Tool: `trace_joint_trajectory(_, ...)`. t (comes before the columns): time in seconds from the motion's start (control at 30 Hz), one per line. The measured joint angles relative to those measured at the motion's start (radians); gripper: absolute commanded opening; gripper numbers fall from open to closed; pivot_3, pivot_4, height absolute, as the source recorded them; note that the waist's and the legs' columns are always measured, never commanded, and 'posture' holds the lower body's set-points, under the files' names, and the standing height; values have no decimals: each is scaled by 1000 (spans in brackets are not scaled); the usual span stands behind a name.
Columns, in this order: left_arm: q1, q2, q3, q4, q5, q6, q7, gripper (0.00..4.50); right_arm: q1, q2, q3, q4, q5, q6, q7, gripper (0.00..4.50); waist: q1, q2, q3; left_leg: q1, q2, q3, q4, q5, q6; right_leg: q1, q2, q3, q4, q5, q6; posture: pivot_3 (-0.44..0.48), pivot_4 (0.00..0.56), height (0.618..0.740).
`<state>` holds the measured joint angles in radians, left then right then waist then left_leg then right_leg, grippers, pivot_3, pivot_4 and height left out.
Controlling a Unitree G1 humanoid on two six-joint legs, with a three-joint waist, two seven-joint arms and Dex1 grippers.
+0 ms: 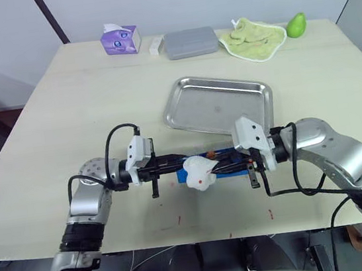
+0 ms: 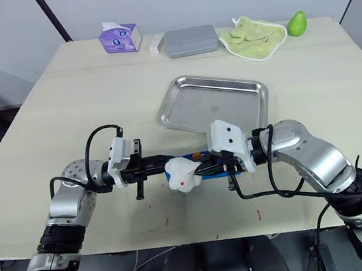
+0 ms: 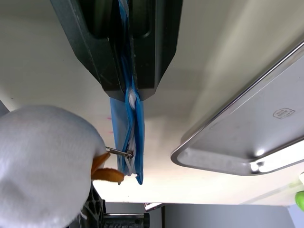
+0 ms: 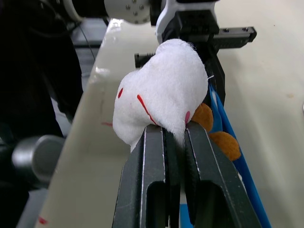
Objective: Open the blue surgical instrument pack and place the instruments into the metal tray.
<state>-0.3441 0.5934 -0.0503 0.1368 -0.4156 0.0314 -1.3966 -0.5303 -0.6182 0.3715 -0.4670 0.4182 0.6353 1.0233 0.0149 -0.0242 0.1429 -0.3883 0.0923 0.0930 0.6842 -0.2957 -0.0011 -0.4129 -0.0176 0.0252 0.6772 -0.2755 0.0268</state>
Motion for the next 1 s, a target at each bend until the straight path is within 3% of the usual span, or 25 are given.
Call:
trace_joint_trajectory(0.07, -1, 0, 0, 0, 1, 0, 0, 0, -4, -2, 13, 3, -17, -13, 9, 53, 0, 0, 0, 0, 0, 0, 0, 0, 0, 0, 0, 0, 0, 0, 0, 0, 150, 740)
trace_joint_trajectory(0.13, 0, 0, 0, 1, 1, -2, 1, 0, -22, -5, 47, 18, -44, -29, 34, 917, 0, 0, 0, 0, 0, 0, 0, 0, 0, 0, 0, 0, 0, 0, 0, 0, 150, 740)
trace_joint_trajectory(0.2, 0, 0, 0, 1, 2, -4, 1, 0, -35, -4, 57, 23, -51, -29, 46, 1506, 0, 0, 0, 0, 0, 0, 0, 0, 0, 0, 0, 0, 0, 0, 0, 0, 150, 740)
trace_joint_trajectory(0.3, 4, 0, 0, 1, 3, -22, 2, 0, -51, -11, 67, 31, -56, -32, 94, 2970, 0, 0, 0, 0, 0, 0, 0, 0, 0, 0, 0, 0, 0, 0, 0, 0, 150, 740)
trace_joint_trajectory(0.43, 6, 2, 0, 1, 2, -35, -1, 0, -43, -55, 44, 13, -6, 0, 144, 4460, 0, 0, 0, 0, 0, 0, 0, 0, 0, 0, 0, 0, 0, 0, 0, 0, 150, 740)
trace_joint_trajectory(0.6, 8, 5, -1, -1, 1, -36, -3, 0, -10, -68, -104, -40, 148, 68, 144, 4460, 0, 0, 0, 0, 0, -1, 0, 0, 0, 0, 0, -1, 0, 0, 0, 0, 150, 740)
trace_joint_trajectory(0.73, 14, 5, 1, -13, -5, -33, -7, 0, 107, -80, -281, -43, 243, 102, 74, 4460, 0, 0, 0, -2, 0, -1, 0, 0, 0, 0, 0, -1, -1, 0, 0, 0, 150, 740)
trace_joint_trajectory(1.0, 21, 10, 0, -49, -11, 2, -13, 0, 288, -74, -371, 45, 204, -27, 40, 4460, -1, 0, 0, -3, 0, -4, 1, 0, 0, 0, 1, -2, -1, 0, 0, 0, 150, 740)
